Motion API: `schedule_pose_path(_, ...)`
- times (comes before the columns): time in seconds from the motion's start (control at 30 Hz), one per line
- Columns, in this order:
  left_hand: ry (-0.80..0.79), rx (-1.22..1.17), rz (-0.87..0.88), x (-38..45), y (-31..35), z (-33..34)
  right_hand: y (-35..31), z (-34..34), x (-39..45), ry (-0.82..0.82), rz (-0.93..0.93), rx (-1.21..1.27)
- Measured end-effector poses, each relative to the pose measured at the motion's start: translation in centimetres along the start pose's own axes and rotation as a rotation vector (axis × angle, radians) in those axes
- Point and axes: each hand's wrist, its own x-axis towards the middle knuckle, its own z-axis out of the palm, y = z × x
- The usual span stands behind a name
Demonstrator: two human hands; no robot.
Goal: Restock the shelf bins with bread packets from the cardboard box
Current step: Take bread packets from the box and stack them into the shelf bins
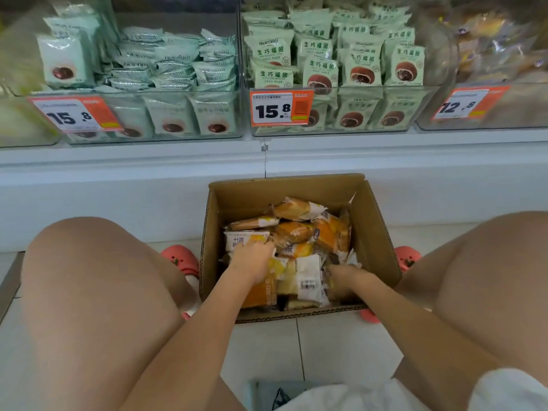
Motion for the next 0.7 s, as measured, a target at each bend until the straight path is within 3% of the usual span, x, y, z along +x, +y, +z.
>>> schedule_pose_path(0.07, 0.0, -0.026, 0.01, -0.3, 0.2, 0.0, -0.1, -0.4, -0.3, 0.06, -0.025, 0.059)
schedule_pose_path(0.17, 0.033, -0.164, 0.006, -0.2, 0.4, 0.0, 0.1, -2.7, -1.3, 0.138, -0.059, 0.334)
schedule_pose_path(0.33, 0.0, -0.725, -0.068, 0.1, 0.9, -0.7, 0.7, -8.5, -5.0, 0.092, -0.137, 0.666)
schedule_pose_path(0.43, -0.122, -1.076, -0.163, -0.6, 1.5, -2.2, 1.4, -9.5, -6.6, 0.006, -0.158, 0.822)
schedule_pose_path(0.53, -0.274, -1.274, -0.248, -0.8, 1.3, -2.4, 1.4, -9.4, -7.6, -0.074, -0.267, 1.045)
schedule_pose_path(0.63, -0.424, -1.48, -0.216, -0.7, 0.9, -2.1, 1.0, -9.0, -8.1, -0.086, -0.366, 1.307)
schedule_pose_path(0.7, -0.392, -1.653, -0.166, -0.5, 1.3, -2.4, 0.9, -8.7, -8.0, -0.101, -0.425, 1.468)
